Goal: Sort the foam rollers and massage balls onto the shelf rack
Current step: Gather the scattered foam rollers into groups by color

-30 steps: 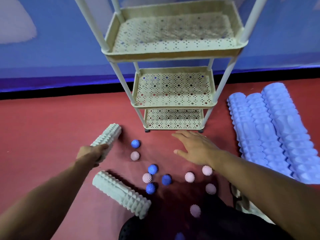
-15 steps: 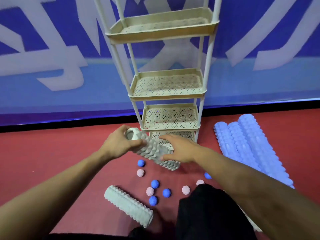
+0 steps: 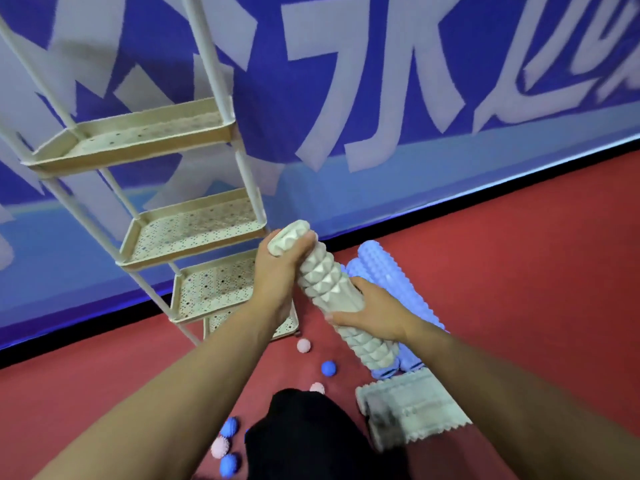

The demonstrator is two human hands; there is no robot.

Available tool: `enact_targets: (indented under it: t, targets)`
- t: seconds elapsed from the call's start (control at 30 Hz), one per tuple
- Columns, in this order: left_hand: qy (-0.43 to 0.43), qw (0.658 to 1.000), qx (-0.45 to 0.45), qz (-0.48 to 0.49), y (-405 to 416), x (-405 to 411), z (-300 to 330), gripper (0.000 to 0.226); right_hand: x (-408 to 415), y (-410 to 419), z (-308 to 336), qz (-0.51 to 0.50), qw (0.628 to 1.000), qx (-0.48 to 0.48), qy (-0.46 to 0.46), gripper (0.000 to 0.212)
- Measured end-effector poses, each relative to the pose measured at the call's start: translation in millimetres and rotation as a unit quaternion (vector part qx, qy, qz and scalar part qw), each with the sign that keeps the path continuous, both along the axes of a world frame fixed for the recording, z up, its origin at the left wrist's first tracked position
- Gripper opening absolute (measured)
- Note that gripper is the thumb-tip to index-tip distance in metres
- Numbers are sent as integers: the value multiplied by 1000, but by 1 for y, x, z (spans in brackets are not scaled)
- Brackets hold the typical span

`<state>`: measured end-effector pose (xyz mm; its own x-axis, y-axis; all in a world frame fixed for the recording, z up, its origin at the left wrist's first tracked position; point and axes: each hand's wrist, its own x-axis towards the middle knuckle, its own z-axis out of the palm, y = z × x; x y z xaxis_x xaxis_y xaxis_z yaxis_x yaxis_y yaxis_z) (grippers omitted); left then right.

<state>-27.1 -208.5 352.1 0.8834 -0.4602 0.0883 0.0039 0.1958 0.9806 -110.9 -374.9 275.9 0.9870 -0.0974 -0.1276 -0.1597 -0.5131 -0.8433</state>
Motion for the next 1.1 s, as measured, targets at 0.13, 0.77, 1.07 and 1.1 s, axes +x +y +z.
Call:
enact_targets:
  t: [0.13,0.77,1.07,1.1]
  targets:
    - [10,999,45,-4,-69,-13,-13,40,-28,-45,-15,-85,995,56,-17,51]
    - [-287,769,480,-308,-136,7,-167,43,-140,-126,-255,-516,786,302,159,45]
    - [-222,794,484,-294,-74,44,-228,37,-188,-77,-340,-610,648,358,282,33]
    - [-204,799,485,-290,-68,45,-235,35,-188,-71,-346,-601,646,360,304,37]
